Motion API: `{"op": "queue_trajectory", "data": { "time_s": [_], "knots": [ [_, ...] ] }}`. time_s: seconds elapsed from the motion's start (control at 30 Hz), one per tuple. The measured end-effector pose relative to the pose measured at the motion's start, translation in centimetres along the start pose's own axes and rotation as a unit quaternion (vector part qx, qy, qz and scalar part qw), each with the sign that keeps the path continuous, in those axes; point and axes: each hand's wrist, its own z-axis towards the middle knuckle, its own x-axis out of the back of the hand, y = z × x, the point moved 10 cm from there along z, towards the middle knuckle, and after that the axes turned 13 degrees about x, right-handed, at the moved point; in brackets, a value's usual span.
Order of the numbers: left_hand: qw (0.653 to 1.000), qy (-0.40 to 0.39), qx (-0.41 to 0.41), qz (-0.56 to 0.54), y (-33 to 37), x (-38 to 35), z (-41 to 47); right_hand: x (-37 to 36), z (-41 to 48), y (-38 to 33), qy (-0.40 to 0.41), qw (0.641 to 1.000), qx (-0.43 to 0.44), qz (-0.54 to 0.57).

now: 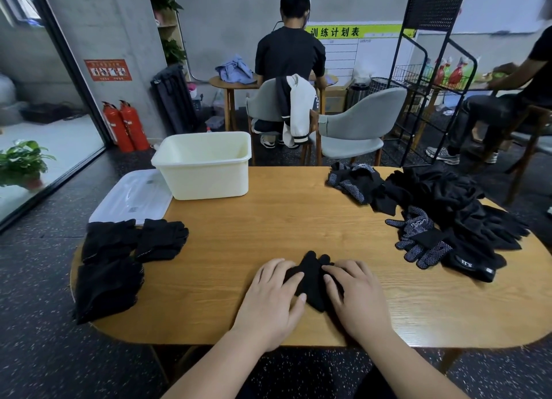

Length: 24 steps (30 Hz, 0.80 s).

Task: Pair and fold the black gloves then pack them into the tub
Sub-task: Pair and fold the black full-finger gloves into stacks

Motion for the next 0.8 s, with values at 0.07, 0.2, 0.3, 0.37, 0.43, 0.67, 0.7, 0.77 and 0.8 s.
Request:
{"op": "queue_trajectory", "data": {
  "time_s": [0.07,0.2,0.3,0.37,0.43,0.67,0.7,0.77,0.8],
  "knots": [
    [1.000,0.021,0.014,-0.012,-0.4,0.4,0.0,0.2,-0.1,-0.6,0.011,1.000,0.023,-0.001],
    [0.995,0.064,-0.058,-0.047,0.5,0.9,-0.9,-0.7,-0.1,-1.9,-0.015,0.997,0.070,0.025],
    [0.996,0.055,-0.066,-0.033,0.3,0.8,-1.2,-0.7,0.0,-2.2,-0.027,0.996,0.080,0.012],
    [0.998,0.047,-0.042,-0.014,-0.4,0.8,-1.4,-0.9,0.1,-2.6,-0.035,0.995,0.092,-0.004],
    [0.999,0.031,-0.029,0.004,-1.1,0.9,-1.5,-1.0,0.4,-3.4,-0.045,0.992,0.115,-0.026],
    [0.999,0.006,0.027,0.042,-5.2,2.7,-2.0,-3.6,2.3,-8.1,-0.158,0.975,0.157,-0.016],
    [0.998,0.007,0.037,0.044,-5.9,3.0,-2.1,-4.2,2.5,-9.0,-0.172,0.972,0.157,-0.003],
    [0.997,0.008,0.060,0.042,-7.7,3.5,-2.4,-5.0,2.8,-10.9,-0.193,0.967,0.167,0.009],
    [0.997,0.008,0.070,0.038,-8.5,3.6,-2.5,-5.2,2.9,-11.8,-0.204,0.964,0.171,0.011]
  ]
}}
